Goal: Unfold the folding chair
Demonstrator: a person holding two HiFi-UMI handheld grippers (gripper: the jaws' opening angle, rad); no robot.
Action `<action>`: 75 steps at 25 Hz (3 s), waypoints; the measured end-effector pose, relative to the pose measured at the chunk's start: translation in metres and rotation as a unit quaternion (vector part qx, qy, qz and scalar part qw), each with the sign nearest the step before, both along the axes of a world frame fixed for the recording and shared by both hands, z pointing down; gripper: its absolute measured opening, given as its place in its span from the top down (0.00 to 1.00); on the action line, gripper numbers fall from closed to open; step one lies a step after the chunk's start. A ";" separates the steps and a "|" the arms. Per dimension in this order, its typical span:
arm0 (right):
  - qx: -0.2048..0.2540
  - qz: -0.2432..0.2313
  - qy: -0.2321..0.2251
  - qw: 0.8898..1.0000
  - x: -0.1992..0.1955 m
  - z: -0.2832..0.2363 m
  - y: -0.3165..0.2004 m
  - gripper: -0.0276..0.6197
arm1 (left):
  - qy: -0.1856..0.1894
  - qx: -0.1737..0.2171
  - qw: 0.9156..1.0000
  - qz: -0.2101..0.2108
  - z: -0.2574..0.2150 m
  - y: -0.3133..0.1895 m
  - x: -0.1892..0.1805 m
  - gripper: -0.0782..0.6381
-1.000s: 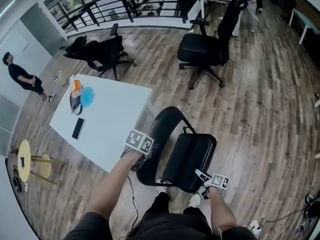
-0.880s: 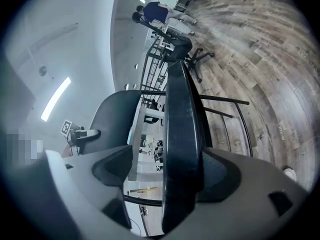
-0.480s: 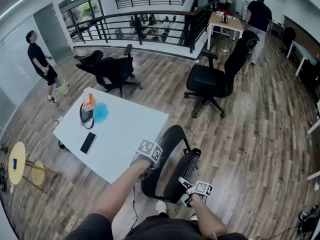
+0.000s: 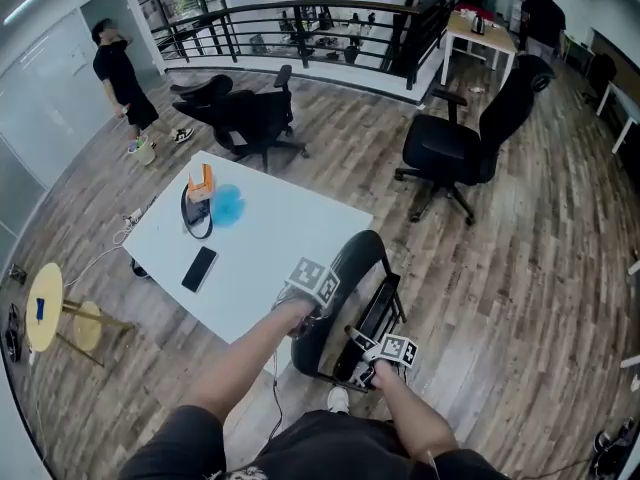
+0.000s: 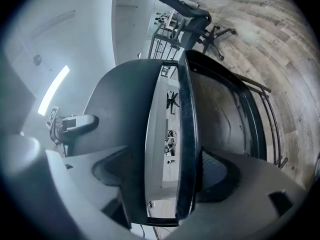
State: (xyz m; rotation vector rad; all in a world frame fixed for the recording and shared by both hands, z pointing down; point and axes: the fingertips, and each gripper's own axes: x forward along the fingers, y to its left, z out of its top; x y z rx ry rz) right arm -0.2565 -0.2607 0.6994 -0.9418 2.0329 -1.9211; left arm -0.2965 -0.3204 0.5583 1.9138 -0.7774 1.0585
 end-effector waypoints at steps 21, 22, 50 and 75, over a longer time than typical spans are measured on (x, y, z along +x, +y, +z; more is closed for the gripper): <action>0.008 -0.074 0.043 0.996 -0.064 0.017 -0.029 0.37 | -0.014 0.006 1.000 0.009 0.010 -0.023 -0.036 0.79; 0.008 -0.076 0.045 0.996 -0.064 0.018 -0.029 0.37 | -0.015 0.006 1.000 0.010 0.011 -0.023 -0.036 0.79; 0.390 0.103 0.344 0.848 0.146 -0.241 0.051 0.64 | 0.134 0.464 0.874 -0.055 -0.193 0.044 0.054 0.88; 0.449 0.183 0.528 0.698 0.363 -0.307 0.317 0.94 | 0.212 0.457 0.862 -0.062 -0.155 0.324 0.278 0.88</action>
